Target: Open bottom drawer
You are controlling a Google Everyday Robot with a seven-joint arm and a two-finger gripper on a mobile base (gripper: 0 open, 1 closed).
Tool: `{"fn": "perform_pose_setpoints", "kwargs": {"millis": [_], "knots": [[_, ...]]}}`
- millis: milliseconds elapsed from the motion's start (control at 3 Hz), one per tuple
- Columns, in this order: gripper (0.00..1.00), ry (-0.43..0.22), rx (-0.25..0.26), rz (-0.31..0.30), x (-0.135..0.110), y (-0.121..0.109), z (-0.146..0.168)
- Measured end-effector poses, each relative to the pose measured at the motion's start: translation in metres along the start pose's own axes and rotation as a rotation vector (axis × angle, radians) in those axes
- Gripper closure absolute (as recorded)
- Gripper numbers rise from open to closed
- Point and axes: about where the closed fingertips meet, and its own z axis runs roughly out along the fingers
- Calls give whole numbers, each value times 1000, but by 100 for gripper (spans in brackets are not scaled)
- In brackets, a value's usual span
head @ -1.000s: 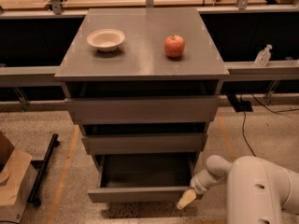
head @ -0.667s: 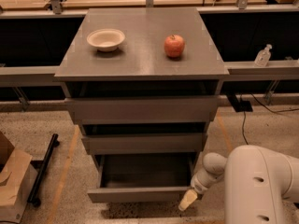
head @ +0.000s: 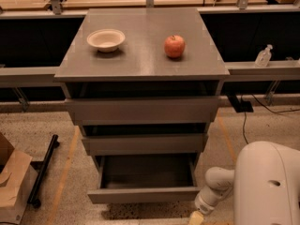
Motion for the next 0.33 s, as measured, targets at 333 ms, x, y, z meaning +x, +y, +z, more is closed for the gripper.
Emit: {"fn": "perform_pose_setpoints", "kwargs": {"millis": [333], "knots": [[0,0,0,0,0,0,0]]}}
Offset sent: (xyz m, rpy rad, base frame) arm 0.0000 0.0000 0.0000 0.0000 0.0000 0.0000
